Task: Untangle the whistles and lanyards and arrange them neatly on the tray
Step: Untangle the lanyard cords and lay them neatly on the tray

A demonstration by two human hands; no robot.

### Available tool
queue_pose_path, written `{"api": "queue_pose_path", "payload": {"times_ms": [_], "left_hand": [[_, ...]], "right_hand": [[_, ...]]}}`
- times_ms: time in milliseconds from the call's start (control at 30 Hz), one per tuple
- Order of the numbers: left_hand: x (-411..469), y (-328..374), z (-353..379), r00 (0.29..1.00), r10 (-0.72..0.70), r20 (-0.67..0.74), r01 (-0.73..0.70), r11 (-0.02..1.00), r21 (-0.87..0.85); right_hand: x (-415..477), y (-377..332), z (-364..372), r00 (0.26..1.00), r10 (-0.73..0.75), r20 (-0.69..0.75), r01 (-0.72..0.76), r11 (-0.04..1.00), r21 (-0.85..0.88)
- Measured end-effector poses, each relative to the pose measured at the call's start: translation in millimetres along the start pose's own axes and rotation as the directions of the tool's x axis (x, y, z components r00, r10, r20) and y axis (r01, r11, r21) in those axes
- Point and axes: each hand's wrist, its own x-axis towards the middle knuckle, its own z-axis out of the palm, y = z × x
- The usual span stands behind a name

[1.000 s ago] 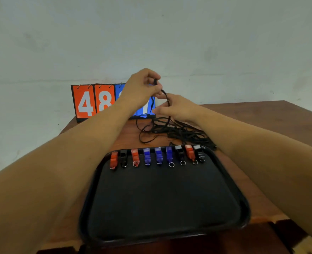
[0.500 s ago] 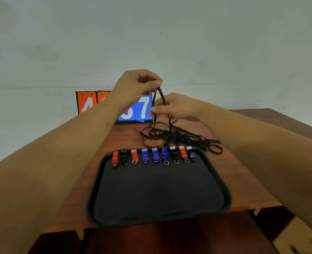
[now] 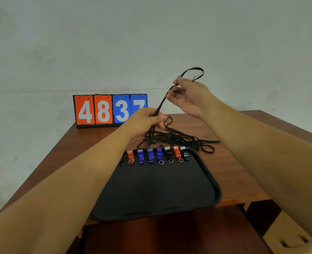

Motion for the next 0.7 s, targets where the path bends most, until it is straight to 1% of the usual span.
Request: {"api": "queue_pose_path", "payload": {"times_ms": [100,200,267,367,467,533,633,700], "left_hand": [[0.3,-7.9,-10.5,0.995,-0.033,-0.095,0.039,0.998,0.056],[2.7,-13.0,-21.2,0.979,-0.006,-0.204,0.027,0.994,0.105],[4.4,-13.3,-25.4,0.971,0.027,-0.237,0.006,0.991,0.137],[9.7,-10.5,-26.6,0.961,0.073,-0.266,-0.018,0.978,0.206],[17.7,-10.3,-29.0,0.957,0.120,-0.263,-0.034,0.950,0.312],[24.5,-14.8,-33.9,0.965,0.122,-0.233,-0.022,0.919,0.394],[32.2,-27.6,-45.0,0.984,0.086,-0.153,0.004,0.860,0.510],[36.7,-34.7,-51.3,0.992,0.061,-0.114,0.008,0.847,0.532]], "right_hand": [[-0.8,-5.6,-27.0,0.989,-0.077,-0.128,0.082,0.996,0.033],[-5.3,-4.4,-54.8,0.971,-0.102,-0.216,0.106,0.994,0.009],[-9.1,0.3,-71.3,0.960,-0.097,-0.264,0.103,0.995,0.008],[-15.0,12.3,-90.5,0.950,-0.043,-0.308,0.060,0.997,0.044],[-21.0,25.9,-100.2,0.956,0.037,-0.290,-0.020,0.998,0.060],[-23.7,29.7,-102.5,0.954,0.072,-0.292,-0.040,0.993,0.113],[-23.4,28.7,-104.0,0.933,0.101,-0.346,-0.005,0.963,0.268],[-20.8,28.3,-106.5,0.923,0.105,-0.370,0.027,0.941,0.336]]}}
